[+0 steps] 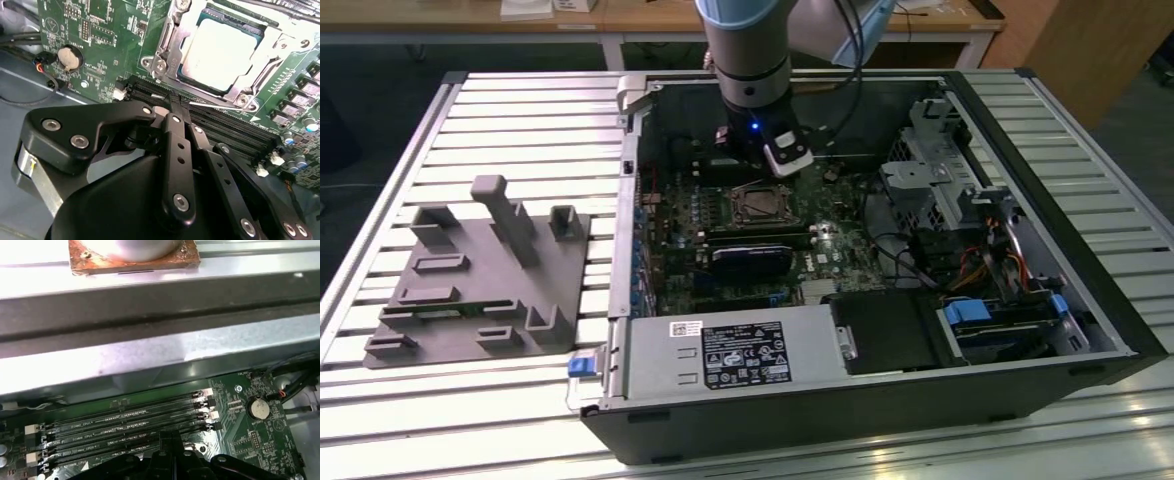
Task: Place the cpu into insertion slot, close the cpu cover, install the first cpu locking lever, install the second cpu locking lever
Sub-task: 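Install the first cpu locking lever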
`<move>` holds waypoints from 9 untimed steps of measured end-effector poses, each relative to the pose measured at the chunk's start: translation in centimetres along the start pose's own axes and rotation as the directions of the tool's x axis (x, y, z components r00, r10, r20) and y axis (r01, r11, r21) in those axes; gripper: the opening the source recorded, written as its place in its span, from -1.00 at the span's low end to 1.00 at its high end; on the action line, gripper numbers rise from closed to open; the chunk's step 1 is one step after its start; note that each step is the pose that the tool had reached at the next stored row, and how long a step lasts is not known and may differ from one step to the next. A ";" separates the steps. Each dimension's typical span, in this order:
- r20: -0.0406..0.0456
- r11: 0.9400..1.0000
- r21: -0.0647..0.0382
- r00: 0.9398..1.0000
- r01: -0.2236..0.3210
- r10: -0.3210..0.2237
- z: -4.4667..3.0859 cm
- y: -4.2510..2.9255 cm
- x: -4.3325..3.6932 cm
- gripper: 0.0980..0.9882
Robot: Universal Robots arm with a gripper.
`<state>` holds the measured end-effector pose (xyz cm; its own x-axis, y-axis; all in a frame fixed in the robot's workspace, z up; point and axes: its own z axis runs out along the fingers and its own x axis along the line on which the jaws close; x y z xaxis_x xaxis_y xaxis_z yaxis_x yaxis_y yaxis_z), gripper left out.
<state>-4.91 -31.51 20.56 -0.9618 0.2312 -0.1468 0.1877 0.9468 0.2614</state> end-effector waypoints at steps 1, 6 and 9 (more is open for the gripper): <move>0.002 1.000 0.002 1.000 -0.005 0.005 0.05 0.03 0.02 -0.98; 0.009 1.000 0.010 1.000 -0.024 0.024 0.29 0.31 0.12 -0.98; 0.012 0.999 0.016 0.999 -0.031 0.031 0.45 0.60 0.21 -0.98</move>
<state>-4.91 -30.79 20.25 -0.9530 0.2630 -0.1504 0.2205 0.9426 0.2509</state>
